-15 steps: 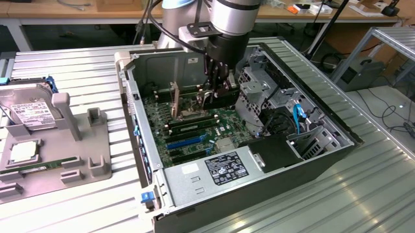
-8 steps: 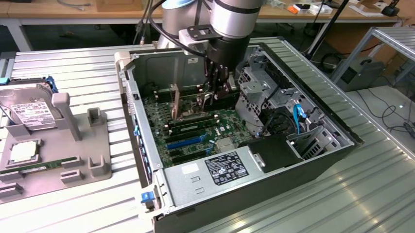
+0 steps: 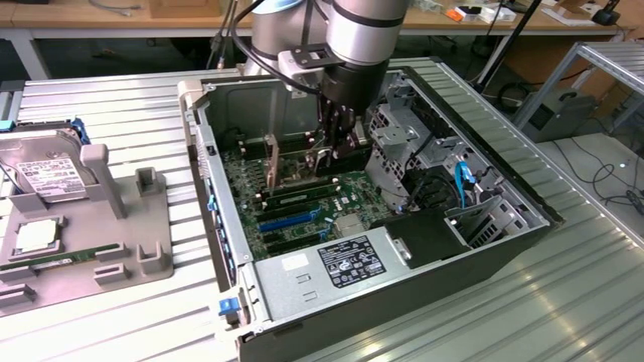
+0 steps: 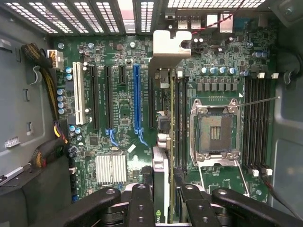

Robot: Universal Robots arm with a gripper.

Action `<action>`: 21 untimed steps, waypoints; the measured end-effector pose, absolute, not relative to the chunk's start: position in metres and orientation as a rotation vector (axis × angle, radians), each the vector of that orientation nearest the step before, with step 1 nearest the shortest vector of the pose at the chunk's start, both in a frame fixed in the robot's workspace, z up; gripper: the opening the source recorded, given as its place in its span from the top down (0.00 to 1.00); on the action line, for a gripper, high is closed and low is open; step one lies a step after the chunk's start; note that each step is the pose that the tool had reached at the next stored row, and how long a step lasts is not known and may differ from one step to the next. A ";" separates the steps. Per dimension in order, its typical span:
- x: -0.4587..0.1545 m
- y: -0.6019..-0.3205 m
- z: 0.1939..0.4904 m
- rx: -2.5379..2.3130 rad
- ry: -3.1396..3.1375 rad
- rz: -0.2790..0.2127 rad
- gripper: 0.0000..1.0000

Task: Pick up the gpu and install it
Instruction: 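Insert the gpu into the slot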

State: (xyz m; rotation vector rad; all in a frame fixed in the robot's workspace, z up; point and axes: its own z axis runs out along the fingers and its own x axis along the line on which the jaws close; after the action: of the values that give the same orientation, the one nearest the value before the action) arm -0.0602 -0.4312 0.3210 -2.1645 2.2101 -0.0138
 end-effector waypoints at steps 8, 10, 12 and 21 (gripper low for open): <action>-0.060 -0.435 0.316 -2.164 2.211 -0.014 0.73; -0.060 -0.435 0.315 -2.163 2.211 -0.014 0.73; -0.060 -0.436 0.313 -2.163 2.211 -0.014 0.73; -0.067 -0.437 0.309 -2.163 2.211 -0.014 0.73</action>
State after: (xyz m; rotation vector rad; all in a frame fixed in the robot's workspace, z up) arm -0.0665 -0.4369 0.3087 -2.1633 2.2114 -0.0139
